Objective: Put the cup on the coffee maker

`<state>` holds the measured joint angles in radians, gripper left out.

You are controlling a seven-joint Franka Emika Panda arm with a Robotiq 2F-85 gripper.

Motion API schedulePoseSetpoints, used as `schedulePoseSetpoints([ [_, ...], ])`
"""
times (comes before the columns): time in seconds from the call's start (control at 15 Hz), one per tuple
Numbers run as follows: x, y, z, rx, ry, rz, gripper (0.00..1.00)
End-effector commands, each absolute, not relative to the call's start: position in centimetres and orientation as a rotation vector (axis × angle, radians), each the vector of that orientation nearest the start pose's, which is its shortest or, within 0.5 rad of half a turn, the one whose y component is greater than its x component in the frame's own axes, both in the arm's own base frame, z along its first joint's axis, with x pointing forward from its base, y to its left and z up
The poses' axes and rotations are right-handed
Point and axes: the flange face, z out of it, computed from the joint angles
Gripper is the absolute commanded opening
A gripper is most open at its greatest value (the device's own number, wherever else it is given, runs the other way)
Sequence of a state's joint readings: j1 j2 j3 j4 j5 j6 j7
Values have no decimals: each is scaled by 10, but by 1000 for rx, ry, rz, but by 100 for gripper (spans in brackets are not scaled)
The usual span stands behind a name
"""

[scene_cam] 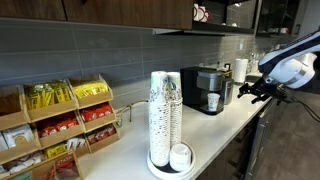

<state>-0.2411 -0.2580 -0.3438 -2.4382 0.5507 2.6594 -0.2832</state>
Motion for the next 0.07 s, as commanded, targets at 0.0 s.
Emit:
schedulePoseSetpoints([
  [0.0,397,-285,441,-2607,1020,-834,100],
])
